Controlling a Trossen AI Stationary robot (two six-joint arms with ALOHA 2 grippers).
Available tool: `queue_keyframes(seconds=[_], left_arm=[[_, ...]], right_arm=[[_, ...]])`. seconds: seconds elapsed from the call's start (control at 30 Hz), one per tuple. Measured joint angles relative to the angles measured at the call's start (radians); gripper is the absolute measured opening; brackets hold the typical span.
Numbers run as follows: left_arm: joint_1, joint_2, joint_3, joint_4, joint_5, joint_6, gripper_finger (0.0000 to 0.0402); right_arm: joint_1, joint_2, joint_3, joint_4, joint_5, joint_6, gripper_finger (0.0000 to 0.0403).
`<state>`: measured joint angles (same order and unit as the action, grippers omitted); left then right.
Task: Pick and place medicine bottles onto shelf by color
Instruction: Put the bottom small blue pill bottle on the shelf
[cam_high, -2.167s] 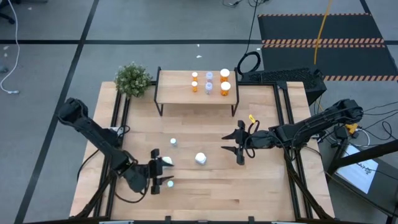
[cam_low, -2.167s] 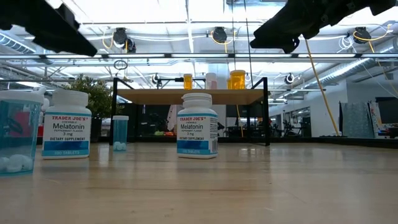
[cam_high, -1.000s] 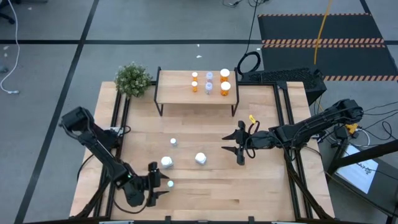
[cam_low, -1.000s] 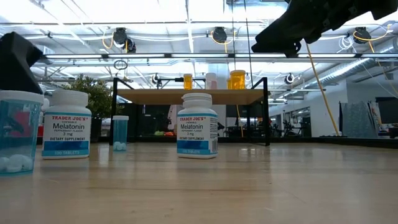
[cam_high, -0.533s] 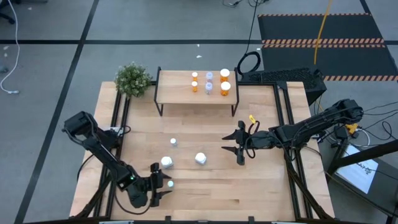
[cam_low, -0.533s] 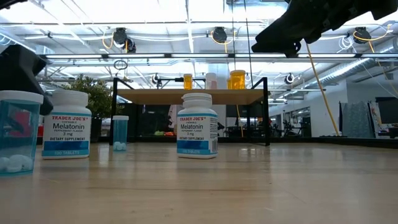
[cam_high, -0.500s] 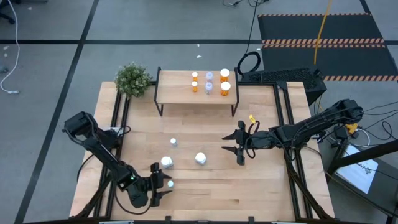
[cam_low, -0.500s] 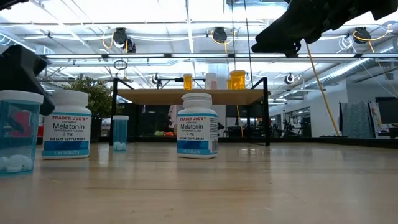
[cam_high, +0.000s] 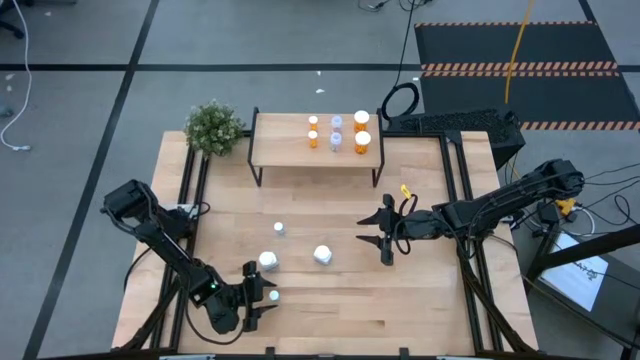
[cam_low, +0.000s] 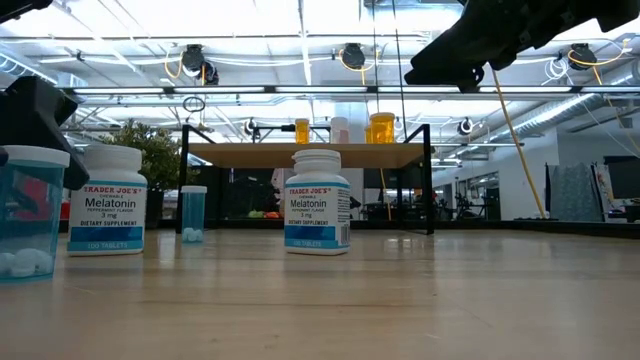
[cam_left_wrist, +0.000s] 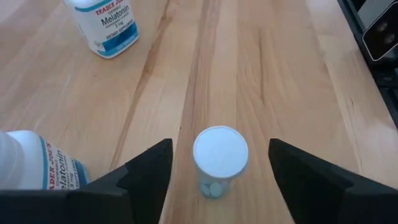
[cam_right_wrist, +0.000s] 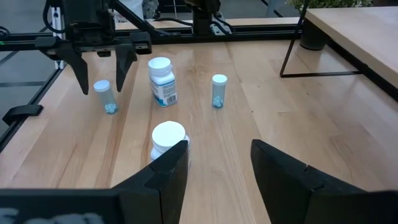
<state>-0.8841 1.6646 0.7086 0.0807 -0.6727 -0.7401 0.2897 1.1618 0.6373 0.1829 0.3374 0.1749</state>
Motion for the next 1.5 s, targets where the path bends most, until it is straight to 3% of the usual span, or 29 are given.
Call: queue_keyframes(seconds=[0.27, 0.5, 0.93, 1.2, 1.5], left_arm=[[0.0, 0.0, 0.0, 0.0, 0.0, 0.006, 0.0185], [0.0, -0.001, 0.0, 0.0, 0.0, 0.012, 0.0149], [0.003, -0.044, 0.001, 0.056, 0.003, 0.121, 0.0141], [0.037, -0.177, 0.001, 0.057, 0.029, 0.233, 0.0141], [0.106, -0.334, 0.001, 0.048, 0.142, 0.373, 0.014]], right_arm=[[0.0, 0.0, 0.0, 0.0, 0.0, 0.0, 0.0169], [0.0, 0.0, 0.0, 0.0, 0.0, 0.0, 0.0169], [0.0, 0.0, 0.0, 0.0, 0.0, 0.0, 0.0169], [0.0, 0.0, 0.0, 0.0, 0.0, 0.0, 0.0169], [0.0, 0.0, 0.0, 0.0, 0.0, -0.004, 0.0169]])
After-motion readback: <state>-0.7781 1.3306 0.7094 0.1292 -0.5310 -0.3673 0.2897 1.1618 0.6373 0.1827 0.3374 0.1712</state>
